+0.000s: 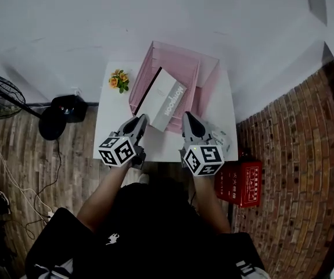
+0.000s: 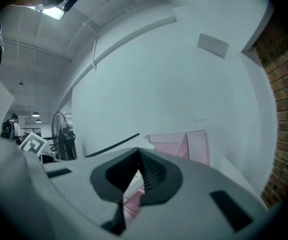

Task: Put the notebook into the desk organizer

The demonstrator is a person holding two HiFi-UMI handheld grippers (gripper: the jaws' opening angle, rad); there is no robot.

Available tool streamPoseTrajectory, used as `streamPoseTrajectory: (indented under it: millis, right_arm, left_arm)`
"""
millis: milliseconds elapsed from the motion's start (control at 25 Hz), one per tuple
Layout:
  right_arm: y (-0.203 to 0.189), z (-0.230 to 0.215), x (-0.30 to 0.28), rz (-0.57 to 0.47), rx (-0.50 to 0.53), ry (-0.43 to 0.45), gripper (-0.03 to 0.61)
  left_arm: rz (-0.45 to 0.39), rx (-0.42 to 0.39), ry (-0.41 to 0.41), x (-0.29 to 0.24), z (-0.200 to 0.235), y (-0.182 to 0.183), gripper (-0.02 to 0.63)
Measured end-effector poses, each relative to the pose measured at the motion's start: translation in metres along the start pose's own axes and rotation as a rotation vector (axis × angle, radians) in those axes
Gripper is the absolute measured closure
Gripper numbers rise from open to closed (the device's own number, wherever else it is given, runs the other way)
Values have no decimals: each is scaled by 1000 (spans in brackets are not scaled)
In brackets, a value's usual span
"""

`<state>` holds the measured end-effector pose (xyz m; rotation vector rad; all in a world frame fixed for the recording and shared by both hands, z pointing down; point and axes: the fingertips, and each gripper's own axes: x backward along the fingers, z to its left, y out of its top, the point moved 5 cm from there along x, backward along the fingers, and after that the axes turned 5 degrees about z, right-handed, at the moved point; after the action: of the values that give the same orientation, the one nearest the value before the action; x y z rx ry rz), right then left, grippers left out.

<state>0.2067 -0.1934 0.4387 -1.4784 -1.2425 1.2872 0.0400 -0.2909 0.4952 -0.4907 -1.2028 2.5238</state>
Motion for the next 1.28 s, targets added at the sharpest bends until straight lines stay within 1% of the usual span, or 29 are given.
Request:
streamPoseTrajectory:
  millis: [80,200,320,520,560,640,760,880,960,1120,1240,1280]
  right_arm:
    - [-2,1,-7,25,18,29,575]
    - [-1,0,-17,56,72,88,577]
    - [6,-5,-27,64,123,149,577]
    - [20,-10,-33,81,216,264,575]
    - [21,-14,-34,82,223,279,577]
    - [20,-22,-33,88,225,302,575]
    - [20,-32,-33,89,222,324,575]
    - [19,-39,-33,88,219,343,575]
    - [18,-41,-33,89,220,356,577]
    - [19,-44,-33,86,220,377,577]
    - [20,-46,-33,81,223,389,575]
    - [21,-46,-33,80,225,392,575]
  left_arm:
    - [-2,28,21,-1,3,-6,603]
    - [-18,60,62,-1,6,-11,603]
    - [-46,91,108,-2,9,-13,603]
    - [-68,128,177,0,6,-19,603]
    - [-74,142,186,-1,6,-20,603]
    - [-86,196,194,-2,6,-26,603]
    - [-101,306,182,-2,10,-33,603]
    - [-105,403,134,-6,13,-33,603]
    - [-105,442,111,-8,15,-33,603]
    - [-79,485,87,-11,18,-32,601]
    - [-66,556,57,-15,21,-31,597]
    - [-66,568,48,-16,21,-31,594]
